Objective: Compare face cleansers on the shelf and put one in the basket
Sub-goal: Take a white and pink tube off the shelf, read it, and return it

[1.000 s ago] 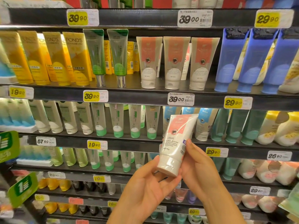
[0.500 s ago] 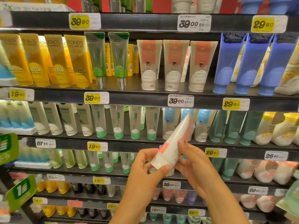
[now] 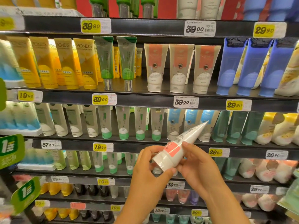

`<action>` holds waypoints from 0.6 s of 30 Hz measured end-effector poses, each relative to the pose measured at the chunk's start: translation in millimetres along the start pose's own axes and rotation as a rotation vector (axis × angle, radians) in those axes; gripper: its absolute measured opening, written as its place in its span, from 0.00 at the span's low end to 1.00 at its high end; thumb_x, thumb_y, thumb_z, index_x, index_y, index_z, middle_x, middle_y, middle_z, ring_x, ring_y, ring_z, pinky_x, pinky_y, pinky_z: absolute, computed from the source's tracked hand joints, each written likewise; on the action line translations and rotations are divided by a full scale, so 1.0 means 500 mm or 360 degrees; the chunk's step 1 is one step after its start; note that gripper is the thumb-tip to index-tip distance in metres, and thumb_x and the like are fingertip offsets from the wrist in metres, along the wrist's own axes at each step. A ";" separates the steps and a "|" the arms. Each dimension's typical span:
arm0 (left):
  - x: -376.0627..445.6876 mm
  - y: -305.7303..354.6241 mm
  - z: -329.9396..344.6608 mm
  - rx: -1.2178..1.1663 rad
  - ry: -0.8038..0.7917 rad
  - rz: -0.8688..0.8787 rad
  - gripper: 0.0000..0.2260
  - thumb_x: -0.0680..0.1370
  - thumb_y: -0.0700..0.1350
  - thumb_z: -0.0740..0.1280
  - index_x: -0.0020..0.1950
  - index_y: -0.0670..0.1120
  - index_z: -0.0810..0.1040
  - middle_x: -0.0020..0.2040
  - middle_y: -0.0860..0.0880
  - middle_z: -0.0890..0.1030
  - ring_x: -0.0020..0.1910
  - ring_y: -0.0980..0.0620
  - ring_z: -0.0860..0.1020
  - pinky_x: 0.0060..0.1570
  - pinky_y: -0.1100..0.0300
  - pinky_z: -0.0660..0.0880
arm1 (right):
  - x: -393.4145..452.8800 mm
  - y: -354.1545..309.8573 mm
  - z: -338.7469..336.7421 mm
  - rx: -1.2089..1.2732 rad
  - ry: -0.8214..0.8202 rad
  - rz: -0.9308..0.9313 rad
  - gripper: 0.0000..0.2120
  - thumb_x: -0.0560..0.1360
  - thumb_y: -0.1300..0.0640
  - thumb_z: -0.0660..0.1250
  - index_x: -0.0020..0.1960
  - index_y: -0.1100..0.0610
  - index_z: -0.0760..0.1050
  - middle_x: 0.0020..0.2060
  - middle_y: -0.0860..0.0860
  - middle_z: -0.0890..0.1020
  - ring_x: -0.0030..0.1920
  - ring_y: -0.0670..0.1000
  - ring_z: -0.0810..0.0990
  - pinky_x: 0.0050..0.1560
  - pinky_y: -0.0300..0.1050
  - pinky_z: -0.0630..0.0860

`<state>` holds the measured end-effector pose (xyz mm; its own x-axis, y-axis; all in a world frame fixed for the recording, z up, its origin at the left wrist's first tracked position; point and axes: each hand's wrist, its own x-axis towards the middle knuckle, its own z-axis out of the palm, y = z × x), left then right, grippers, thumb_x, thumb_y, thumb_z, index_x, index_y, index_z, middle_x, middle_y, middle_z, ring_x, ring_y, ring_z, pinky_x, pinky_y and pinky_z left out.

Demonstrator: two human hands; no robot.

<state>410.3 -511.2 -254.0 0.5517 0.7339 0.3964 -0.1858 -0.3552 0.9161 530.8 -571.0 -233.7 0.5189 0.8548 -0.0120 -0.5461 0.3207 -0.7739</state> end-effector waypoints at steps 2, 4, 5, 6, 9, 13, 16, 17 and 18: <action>-0.001 0.004 -0.003 -0.0025 0.0006 0.0009 0.19 0.63 0.43 0.74 0.48 0.61 0.76 0.51 0.56 0.78 0.51 0.62 0.77 0.48 0.69 0.74 | -0.004 0.002 0.004 -0.0029 -0.0031 -0.0041 0.24 0.65 0.57 0.67 0.58 0.67 0.73 0.46 0.61 0.81 0.48 0.58 0.78 0.50 0.54 0.77; -0.002 0.007 -0.007 -0.0138 -0.0032 -0.0036 0.19 0.64 0.40 0.75 0.47 0.60 0.77 0.49 0.57 0.80 0.50 0.62 0.78 0.46 0.70 0.75 | -0.008 0.003 0.004 -0.0061 -0.0078 -0.0075 0.22 0.66 0.56 0.67 0.57 0.65 0.74 0.45 0.59 0.82 0.47 0.57 0.79 0.51 0.53 0.77; -0.002 0.007 -0.010 -0.0218 -0.0063 -0.0086 0.20 0.65 0.38 0.75 0.47 0.60 0.77 0.49 0.59 0.81 0.49 0.62 0.79 0.44 0.69 0.75 | -0.011 0.003 0.003 -0.0062 -0.0099 -0.0090 0.20 0.67 0.55 0.67 0.56 0.63 0.76 0.45 0.58 0.82 0.47 0.57 0.80 0.52 0.54 0.77; -0.002 0.007 -0.012 -0.0299 -0.0086 -0.0145 0.19 0.66 0.37 0.75 0.48 0.59 0.78 0.48 0.59 0.81 0.47 0.61 0.80 0.43 0.69 0.76 | -0.013 0.002 0.002 -0.0051 -0.0117 -0.0105 0.17 0.68 0.55 0.67 0.55 0.62 0.77 0.46 0.58 0.83 0.48 0.57 0.81 0.52 0.54 0.78; 0.000 0.009 -0.011 -0.0595 -0.0052 -0.0352 0.19 0.63 0.38 0.76 0.51 0.52 0.79 0.48 0.54 0.83 0.47 0.55 0.82 0.40 0.64 0.77 | -0.019 -0.003 0.002 -0.0051 -0.0145 -0.0154 0.16 0.70 0.57 0.66 0.56 0.60 0.78 0.48 0.57 0.83 0.48 0.56 0.82 0.50 0.52 0.80; 0.000 0.014 -0.004 -0.1187 -0.0086 -0.0654 0.19 0.63 0.38 0.72 0.53 0.42 0.77 0.46 0.43 0.84 0.41 0.49 0.83 0.36 0.58 0.79 | -0.025 -0.008 0.000 -0.0165 -0.0088 -0.0198 0.19 0.70 0.61 0.65 0.61 0.61 0.73 0.44 0.57 0.83 0.45 0.54 0.83 0.42 0.44 0.81; -0.002 0.021 0.001 -0.1329 -0.0106 -0.0795 0.17 0.62 0.38 0.72 0.50 0.40 0.77 0.44 0.40 0.84 0.38 0.46 0.83 0.35 0.55 0.79 | -0.028 -0.014 -0.004 -0.0177 -0.0072 -0.0190 0.19 0.68 0.61 0.67 0.59 0.61 0.74 0.45 0.58 0.83 0.44 0.54 0.83 0.40 0.44 0.81; -0.003 0.023 0.004 -0.1349 -0.0109 -0.0827 0.15 0.62 0.38 0.73 0.47 0.41 0.79 0.44 0.40 0.84 0.38 0.46 0.83 0.34 0.55 0.79 | -0.028 -0.016 -0.007 -0.0166 -0.0065 -0.0183 0.19 0.68 0.61 0.67 0.58 0.61 0.74 0.45 0.59 0.82 0.43 0.54 0.83 0.40 0.44 0.81; -0.003 0.025 0.008 -0.1362 -0.0118 -0.0853 0.12 0.61 0.38 0.74 0.44 0.41 0.80 0.44 0.40 0.84 0.37 0.46 0.83 0.34 0.54 0.79 | -0.028 -0.019 -0.010 -0.0157 -0.0057 -0.0172 0.19 0.67 0.61 0.68 0.58 0.61 0.74 0.45 0.59 0.82 0.43 0.55 0.83 0.40 0.45 0.81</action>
<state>410.3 -519.1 -243.7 0.7772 0.6265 -0.0579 -0.4030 0.5663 0.7189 532.2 -588.2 -229.4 0.5467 0.8318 0.0960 -0.4203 0.3717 -0.8278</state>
